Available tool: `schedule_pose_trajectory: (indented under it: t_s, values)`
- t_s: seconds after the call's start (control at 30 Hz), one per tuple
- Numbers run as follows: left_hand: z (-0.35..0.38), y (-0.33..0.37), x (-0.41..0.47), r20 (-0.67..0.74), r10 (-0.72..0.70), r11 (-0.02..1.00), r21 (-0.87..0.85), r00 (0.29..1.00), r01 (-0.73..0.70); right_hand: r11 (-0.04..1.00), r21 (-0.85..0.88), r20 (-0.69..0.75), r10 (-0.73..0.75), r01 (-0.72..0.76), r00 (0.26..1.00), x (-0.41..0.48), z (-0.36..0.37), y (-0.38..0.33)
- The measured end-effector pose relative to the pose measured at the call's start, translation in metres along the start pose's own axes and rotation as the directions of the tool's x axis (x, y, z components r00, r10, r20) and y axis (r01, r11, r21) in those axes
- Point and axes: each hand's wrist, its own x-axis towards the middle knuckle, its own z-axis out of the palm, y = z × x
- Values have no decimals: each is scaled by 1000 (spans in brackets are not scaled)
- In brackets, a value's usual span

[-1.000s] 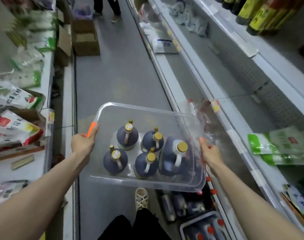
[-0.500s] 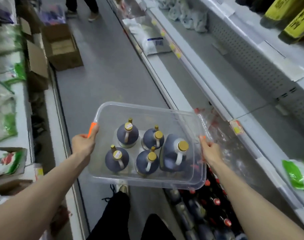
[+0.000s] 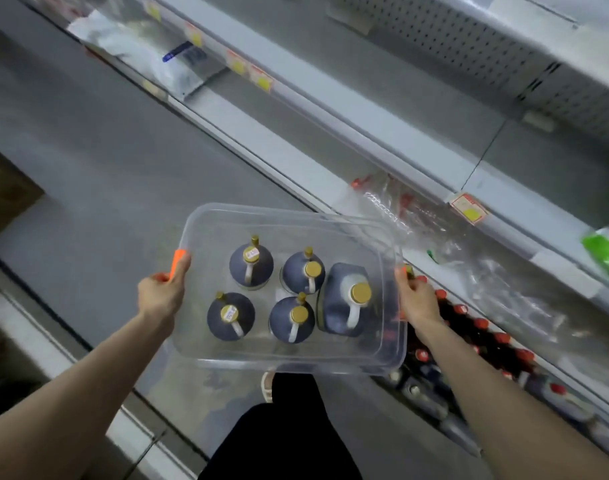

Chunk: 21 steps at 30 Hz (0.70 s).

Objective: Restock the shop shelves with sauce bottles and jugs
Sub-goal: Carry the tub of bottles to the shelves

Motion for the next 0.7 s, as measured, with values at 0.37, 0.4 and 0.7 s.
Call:
schedule_pose_trajectory:
  t_s: [0.37,0.4,0.7]
  values:
    - [124,59,94,202,32,982,175,979,-68,962,146,-94,244,-229,965,89,28,7]
    - [138,61,104,216,29,978,194,976,-72,957,160,-113,261,-241,959,97,35,11]
    - [273,19,205,372,15,952,278,928,-127,907,266,-236,390,-327,890,185,116,83]
